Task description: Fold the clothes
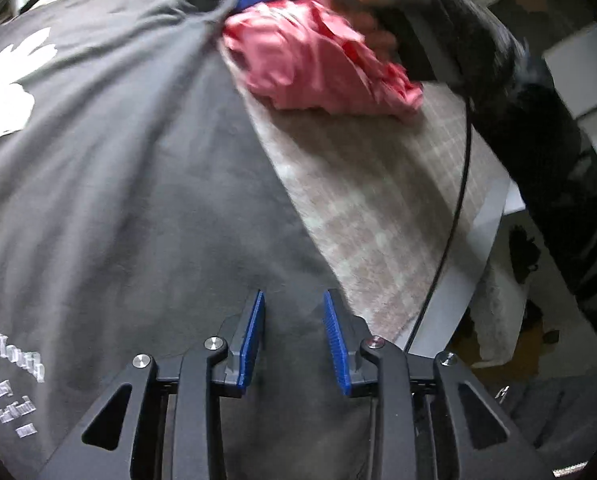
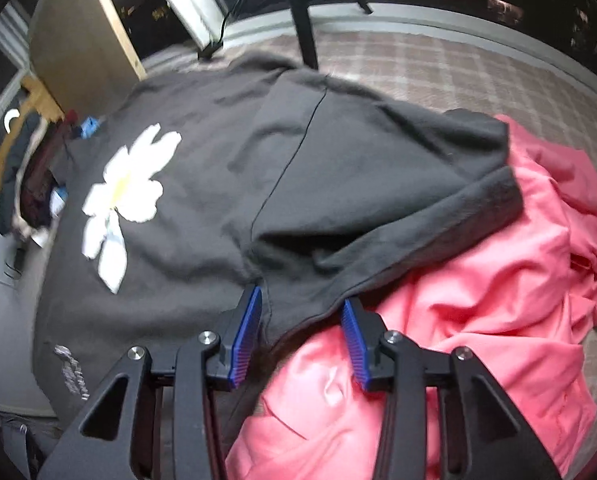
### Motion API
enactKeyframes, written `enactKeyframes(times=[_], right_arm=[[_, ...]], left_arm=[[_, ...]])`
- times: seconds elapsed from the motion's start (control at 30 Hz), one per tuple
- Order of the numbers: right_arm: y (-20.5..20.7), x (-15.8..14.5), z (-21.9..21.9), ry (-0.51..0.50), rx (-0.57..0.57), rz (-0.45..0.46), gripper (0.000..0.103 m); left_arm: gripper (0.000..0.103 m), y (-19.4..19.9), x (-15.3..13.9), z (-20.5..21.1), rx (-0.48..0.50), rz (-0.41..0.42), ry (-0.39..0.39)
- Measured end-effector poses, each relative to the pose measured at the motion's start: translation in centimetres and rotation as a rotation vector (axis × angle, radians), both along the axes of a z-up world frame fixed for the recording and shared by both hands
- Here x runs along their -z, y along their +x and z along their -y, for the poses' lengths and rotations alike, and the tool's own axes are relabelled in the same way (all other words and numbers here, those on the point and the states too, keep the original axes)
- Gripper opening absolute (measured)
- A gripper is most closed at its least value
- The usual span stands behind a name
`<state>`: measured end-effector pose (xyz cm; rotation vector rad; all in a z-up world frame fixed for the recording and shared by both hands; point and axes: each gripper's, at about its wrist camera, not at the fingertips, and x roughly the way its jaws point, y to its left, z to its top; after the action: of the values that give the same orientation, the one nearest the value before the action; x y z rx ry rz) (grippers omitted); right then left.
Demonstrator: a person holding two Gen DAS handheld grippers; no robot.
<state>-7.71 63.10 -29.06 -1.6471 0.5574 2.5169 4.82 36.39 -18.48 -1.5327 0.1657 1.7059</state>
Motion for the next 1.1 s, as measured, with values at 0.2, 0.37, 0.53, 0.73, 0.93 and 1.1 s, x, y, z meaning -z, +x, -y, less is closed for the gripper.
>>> enactKeyframes(times=[0.2, 0.37, 0.53, 0.73, 0.93, 1.1], right_arm=[[0.0, 0.8, 1.0, 0.000, -0.022, 0.006, 0.011], [0.7, 0.0, 1.1, -0.032, -0.024, -0.035, 0.006], [1.7, -1.1, 0.7, -0.039, 0.004, -0.081, 0.005], [1.0, 1.0, 1.1, 0.150, 0.021, 0.007, 0.003], [2.4, -2.2, 1.2, 0.156, 0.042, 0.077, 0.010], [-0.4, -5.3, 3.6, 0.157, -0.059, -0.079, 0.025]], left_arm=[[0.001, 1.4, -0.1, 0.1, 0.009, -0.075, 0.033], [0.000, 1.1, -1.8, 1.4, -0.013, -0.003, 0.135], [0.000, 2.3, -2.9, 0.0, 0.052, -0.010, 0.196], [0.000, 3.2, -1.2, -0.6, 0.082, 0.025, 0.129], [0.001, 2.6, -3.2, 4.1, -0.033, -0.036, 0.111], [0.003, 1.9, -2.8, 10.4, -0.194, -0.014, 0.071]])
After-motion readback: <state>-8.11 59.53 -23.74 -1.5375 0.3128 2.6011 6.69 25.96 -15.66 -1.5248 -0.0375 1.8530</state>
